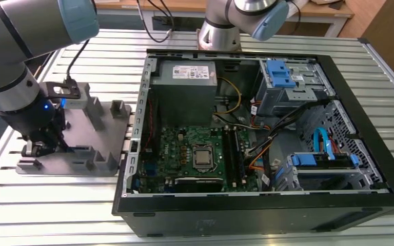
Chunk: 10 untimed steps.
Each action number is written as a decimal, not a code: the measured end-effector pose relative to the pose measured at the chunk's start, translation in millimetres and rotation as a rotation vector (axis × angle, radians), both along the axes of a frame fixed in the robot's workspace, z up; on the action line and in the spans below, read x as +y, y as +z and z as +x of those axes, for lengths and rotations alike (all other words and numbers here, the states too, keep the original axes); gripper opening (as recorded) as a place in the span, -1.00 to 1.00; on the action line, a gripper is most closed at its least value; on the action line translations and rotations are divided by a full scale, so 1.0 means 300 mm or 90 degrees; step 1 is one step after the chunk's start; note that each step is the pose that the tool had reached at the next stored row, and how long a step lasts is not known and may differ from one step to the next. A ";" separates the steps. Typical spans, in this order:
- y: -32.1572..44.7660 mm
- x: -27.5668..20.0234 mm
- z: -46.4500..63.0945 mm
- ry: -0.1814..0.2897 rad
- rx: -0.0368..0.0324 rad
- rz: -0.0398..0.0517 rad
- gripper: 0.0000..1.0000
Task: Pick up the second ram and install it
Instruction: 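Pick up the second ram and move it above second insertion slot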
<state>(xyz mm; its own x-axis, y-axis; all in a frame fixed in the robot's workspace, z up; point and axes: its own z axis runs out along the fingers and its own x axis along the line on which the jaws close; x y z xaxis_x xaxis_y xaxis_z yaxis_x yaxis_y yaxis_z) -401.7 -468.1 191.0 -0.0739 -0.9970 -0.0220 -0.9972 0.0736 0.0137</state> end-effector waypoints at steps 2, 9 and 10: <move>0.000 0.000 0.000 0.004 0.0000 0.0000 -0.72; 0.000 0.000 0.000 0.046 0.0001 0.0000 -0.72; 0.000 0.000 0.000 0.058 0.0000 0.0000 -0.72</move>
